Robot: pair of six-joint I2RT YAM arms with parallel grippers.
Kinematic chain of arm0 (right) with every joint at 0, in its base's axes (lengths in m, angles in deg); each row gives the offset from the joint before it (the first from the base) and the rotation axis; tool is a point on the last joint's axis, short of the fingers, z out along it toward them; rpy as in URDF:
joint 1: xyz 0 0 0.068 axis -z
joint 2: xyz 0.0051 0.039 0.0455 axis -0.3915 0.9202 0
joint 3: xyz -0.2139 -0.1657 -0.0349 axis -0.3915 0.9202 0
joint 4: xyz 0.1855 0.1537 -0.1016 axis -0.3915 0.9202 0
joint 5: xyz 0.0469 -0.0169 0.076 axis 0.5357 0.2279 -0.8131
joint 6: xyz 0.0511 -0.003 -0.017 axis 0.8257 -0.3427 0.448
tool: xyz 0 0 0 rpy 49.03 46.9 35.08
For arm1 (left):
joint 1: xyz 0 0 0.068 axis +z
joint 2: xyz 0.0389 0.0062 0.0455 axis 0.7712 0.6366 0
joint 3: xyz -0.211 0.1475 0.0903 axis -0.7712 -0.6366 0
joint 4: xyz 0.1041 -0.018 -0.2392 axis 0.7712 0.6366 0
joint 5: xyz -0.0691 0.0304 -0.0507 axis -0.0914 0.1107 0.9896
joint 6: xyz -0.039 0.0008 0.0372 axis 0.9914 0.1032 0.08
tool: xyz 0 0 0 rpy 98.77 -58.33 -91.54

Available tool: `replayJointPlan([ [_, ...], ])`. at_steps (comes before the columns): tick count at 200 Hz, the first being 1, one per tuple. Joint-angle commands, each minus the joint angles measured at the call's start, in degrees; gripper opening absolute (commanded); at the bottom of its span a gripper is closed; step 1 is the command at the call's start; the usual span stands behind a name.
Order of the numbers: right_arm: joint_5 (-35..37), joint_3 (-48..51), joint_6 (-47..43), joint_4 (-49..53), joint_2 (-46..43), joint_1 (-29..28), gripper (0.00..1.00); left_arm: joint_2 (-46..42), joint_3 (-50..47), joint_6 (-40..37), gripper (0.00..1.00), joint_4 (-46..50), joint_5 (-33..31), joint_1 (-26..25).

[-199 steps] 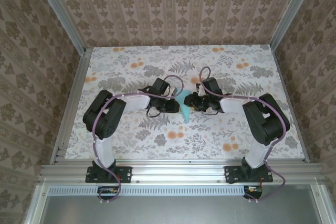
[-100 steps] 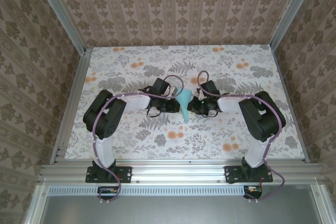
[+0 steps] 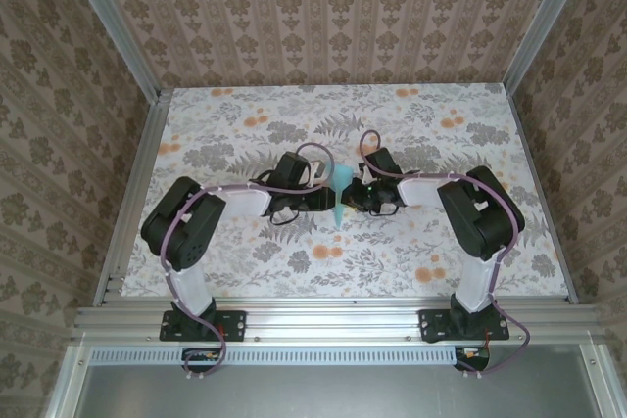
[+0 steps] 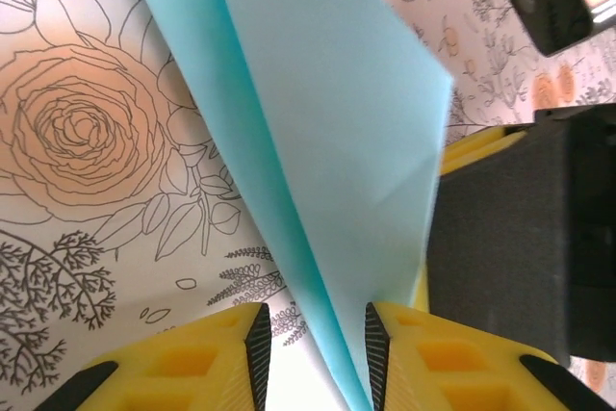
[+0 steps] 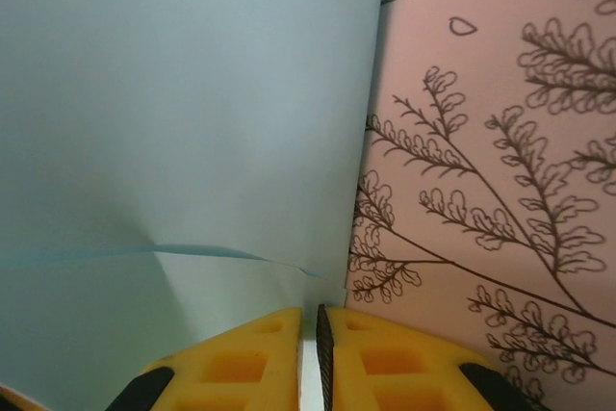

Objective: Fold a paper plane with a square sheet of paper (pick it up from the middle)

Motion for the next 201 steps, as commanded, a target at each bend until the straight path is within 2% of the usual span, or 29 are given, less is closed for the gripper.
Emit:
replayJointPlan([
  [1,2.5,-1.1,2.3,5.0,2.4,-0.5,0.17,-2.8,-2.5,2.5,0.35,-5.4,-0.3,0.2],
  [46,3.8,-2.4,4.6,7.4,3.9,-0.7,0.18,-3.2,-5.0,3.9,0.39,-10.8,0.1,0.2],
  [69,3.9,-2.5,5.4,7.5,4.2,-0.7,0.18,-1.5,-3.9,3.5,0.39,-9.0,-1.0,0.3],
  [159,0.5,-1.4,11.4,0.9,3.6,-0.8,0.15,0.9,-2.5,0.8,0.30,-3.6,-4.8,-1.4],
  [201,-1.1,-0.3,14.2,-2.9,2.6,-0.9,0.13,2.0,-1.4,-0.5,0.20,-2.1,-6.1,-1.9],
])
